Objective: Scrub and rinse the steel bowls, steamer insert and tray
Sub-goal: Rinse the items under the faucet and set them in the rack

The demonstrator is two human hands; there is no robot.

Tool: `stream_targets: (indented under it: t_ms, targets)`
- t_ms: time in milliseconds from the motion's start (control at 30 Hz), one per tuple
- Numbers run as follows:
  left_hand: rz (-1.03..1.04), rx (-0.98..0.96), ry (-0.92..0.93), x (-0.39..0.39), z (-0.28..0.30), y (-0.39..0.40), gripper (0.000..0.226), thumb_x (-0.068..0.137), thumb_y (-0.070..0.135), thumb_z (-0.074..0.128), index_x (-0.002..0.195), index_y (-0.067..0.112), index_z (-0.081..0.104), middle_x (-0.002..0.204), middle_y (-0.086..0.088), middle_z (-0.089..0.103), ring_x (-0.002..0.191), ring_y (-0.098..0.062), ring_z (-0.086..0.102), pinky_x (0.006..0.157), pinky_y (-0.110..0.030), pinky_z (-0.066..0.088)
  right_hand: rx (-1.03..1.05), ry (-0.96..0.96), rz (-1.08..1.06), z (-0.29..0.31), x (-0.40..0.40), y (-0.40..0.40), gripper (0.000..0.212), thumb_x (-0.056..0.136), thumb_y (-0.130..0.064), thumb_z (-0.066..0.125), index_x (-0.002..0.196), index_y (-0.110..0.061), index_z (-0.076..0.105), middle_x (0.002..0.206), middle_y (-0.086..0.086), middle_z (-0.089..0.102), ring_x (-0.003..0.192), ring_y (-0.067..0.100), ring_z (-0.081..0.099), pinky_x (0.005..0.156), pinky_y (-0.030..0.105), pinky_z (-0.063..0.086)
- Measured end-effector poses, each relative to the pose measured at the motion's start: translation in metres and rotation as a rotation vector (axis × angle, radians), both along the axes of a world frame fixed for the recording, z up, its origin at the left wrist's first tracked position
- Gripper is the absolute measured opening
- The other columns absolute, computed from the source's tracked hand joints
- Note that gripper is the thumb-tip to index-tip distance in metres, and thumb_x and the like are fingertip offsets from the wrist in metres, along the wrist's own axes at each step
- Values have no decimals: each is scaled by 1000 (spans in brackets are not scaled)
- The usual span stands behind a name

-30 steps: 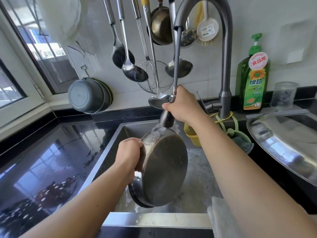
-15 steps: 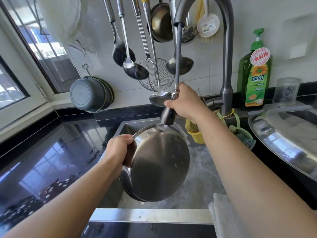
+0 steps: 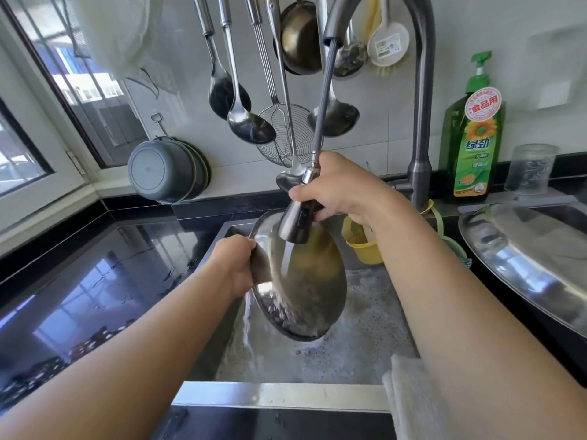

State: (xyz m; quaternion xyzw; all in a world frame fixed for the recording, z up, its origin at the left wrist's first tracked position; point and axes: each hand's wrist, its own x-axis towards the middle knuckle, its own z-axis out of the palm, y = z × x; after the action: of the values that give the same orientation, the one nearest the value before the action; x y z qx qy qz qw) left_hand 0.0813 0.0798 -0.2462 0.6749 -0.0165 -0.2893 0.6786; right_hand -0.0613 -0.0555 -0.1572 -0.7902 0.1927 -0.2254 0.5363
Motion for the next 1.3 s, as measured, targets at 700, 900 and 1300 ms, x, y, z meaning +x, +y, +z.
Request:
stream_targets:
  t_ms: [700, 900, 1300]
  targets:
    - [-1079, 663, -2208, 1, -31, 80, 21, 81, 15, 77, 77, 26, 59, 72, 9, 57, 67, -20, 57, 74, -33, 53, -177, 217, -83, 9, -34, -26, 30, 87, -16, 77, 106, -7, 57, 99, 17, 68, 83, 30, 75, 72, 47, 64]
    - [-966, 655, -2359, 37, -51, 92, 18, 95, 18, 53, 86, 22, 68, 80, 0, 70, 91, -28, 74, 94, -43, 60, 61, 49, 80, 9, -17, -2, 27, 88, -6, 75, 108, 1, 59, 111, 25, 69, 92, 30, 74, 74, 48, 63]
    - [-929, 471, -2437, 35, -63, 87, 23, 103, 15, 48, 91, 17, 68, 99, -6, 75, 113, -31, 71, 104, -49, 55, 133, -230, -92, -14, 24, 12, 35, 80, -17, 80, 102, -7, 54, 109, 15, 66, 96, 31, 70, 72, 50, 63]
